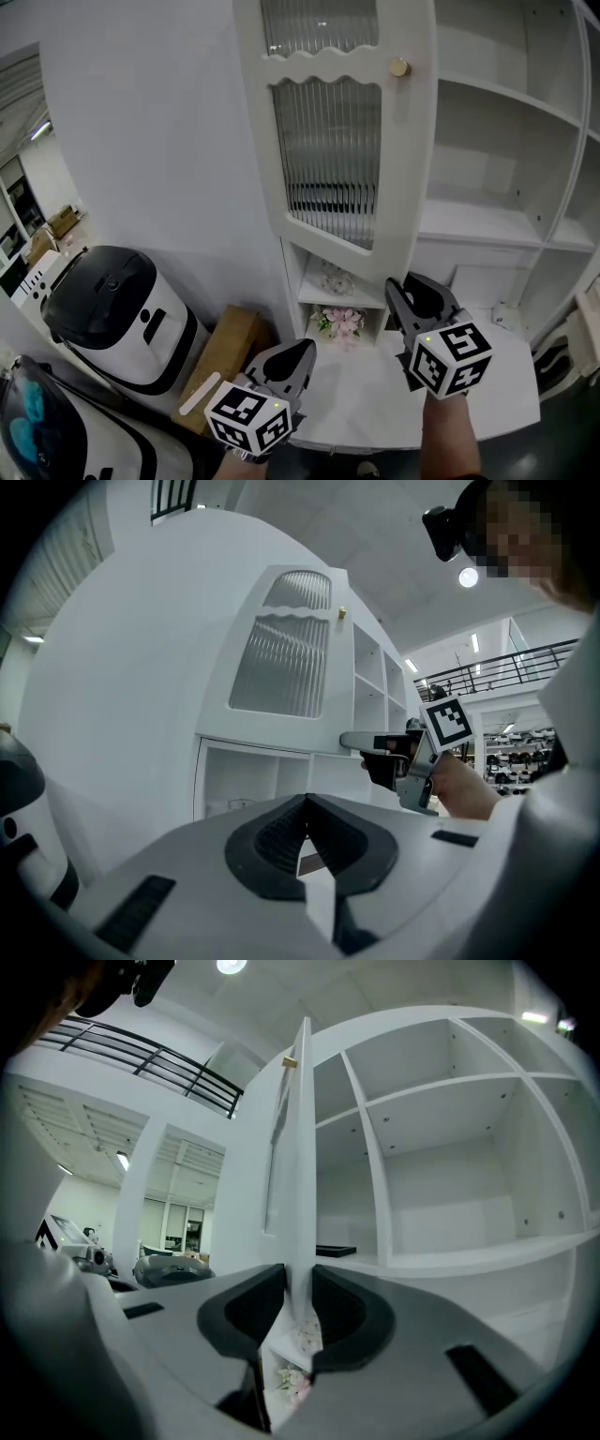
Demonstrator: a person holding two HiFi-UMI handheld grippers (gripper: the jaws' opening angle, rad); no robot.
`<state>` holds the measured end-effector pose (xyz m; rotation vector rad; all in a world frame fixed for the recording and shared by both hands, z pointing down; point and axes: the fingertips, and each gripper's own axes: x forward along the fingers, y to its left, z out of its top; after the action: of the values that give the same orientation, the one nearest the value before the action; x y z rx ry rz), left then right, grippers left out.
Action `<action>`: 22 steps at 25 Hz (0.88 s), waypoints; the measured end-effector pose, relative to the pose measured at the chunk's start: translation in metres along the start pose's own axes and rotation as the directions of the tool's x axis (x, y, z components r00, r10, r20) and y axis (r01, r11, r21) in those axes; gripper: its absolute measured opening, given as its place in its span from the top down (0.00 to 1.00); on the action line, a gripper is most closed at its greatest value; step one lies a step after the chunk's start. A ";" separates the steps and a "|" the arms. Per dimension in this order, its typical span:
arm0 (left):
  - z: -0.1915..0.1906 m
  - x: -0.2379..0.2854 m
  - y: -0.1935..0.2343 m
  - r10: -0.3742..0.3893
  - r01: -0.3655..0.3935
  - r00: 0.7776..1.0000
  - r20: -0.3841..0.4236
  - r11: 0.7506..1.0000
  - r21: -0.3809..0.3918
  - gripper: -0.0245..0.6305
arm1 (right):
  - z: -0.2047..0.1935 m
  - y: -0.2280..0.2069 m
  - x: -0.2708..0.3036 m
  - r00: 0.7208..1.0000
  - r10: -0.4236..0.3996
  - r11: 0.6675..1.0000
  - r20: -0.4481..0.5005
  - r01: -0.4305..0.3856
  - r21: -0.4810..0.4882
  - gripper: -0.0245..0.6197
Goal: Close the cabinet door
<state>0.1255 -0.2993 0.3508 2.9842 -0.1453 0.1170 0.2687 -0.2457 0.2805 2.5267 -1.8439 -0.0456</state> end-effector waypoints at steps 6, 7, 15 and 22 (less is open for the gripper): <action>-0.002 0.020 -0.004 0.012 -0.012 1.000 -0.011 1.000 0.002 0.96 | 0.001 -0.025 0.011 1.000 -0.026 1.000 0.009 0.026 -0.008 0.82; -0.003 0.023 -0.004 0.015 -0.015 1.000 -0.012 1.000 0.001 0.96 | 0.000 -0.029 0.013 0.999 -0.030 0.999 0.011 0.030 -0.010 0.82; -0.009 0.046 0.004 0.048 -0.048 0.999 -0.024 0.999 -0.011 0.96 | -0.001 -0.060 0.034 0.997 -0.077 0.996 0.007 0.077 -0.052 0.79; -0.007 0.065 0.008 0.063 -0.063 0.998 -0.027 0.998 -0.009 0.96 | -0.002 -0.079 0.051 0.998 -0.064 0.997 0.002 0.064 -0.035 0.79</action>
<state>0.1887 -0.3121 0.3646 2.9677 -0.2365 0.1635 0.3592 -0.2699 0.2796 2.5620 -1.7459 -0.0800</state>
